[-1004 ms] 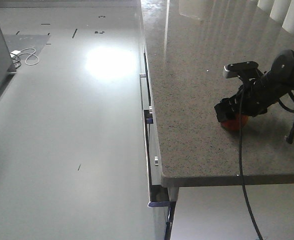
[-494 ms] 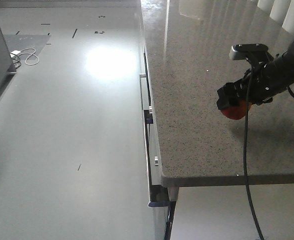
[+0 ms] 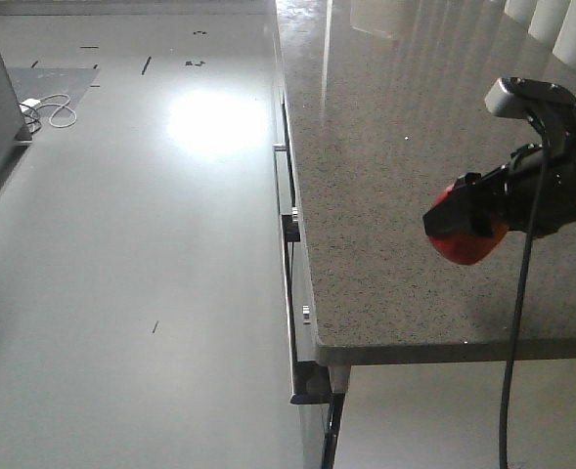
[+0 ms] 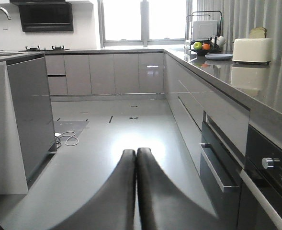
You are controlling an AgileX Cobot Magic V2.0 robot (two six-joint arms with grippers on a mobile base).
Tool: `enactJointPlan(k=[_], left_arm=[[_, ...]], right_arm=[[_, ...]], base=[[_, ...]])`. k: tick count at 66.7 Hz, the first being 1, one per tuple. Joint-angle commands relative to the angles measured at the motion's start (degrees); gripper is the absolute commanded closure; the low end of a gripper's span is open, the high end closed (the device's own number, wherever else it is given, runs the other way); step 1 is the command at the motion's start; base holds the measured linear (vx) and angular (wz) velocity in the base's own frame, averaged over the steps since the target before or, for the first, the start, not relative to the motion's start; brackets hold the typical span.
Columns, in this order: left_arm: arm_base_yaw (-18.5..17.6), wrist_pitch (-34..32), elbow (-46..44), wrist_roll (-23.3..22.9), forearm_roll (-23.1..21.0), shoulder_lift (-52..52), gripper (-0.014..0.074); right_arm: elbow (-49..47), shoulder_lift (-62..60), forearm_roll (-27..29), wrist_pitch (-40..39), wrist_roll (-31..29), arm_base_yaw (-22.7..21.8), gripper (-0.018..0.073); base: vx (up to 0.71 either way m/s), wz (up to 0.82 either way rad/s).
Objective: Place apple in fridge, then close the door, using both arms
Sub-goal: 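Close the right gripper on the apple and lift it off the counter, then retract the right arm holding the apple toward the robot body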
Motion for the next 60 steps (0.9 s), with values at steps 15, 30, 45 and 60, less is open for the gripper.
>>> enactJointPlan(k=[15,30,45,60], left_arm=[[-0.4,-4.5,-1.0,-0.3,-0.2,-0.8,0.0603],[-0.4,-4.5,-1.0,-0.3,-0.2,-0.8,0.0603],[-0.4,-4.5,-1.0,-0.3,-0.2,-0.8,0.0603],[-0.4,-4.5,-1.0,-0.3,-0.2,-0.8,0.0603]], right_arm=[[13.4,-17.2,9.3,0.6,-6.6,-0.2,0.0429],[21.8,-27.9,13.0,3.5,-8.7,-0.2,0.0429],[28.4,-37.3,15.3,7.9,-9.7,-0.2,0.0429],[34.2,-46.1,16.8,12.8,-11.6,-0.2,0.0429]], base=[[0.0,0.0],[0.0,0.0],[0.0,0.0],[0.0,0.0]])
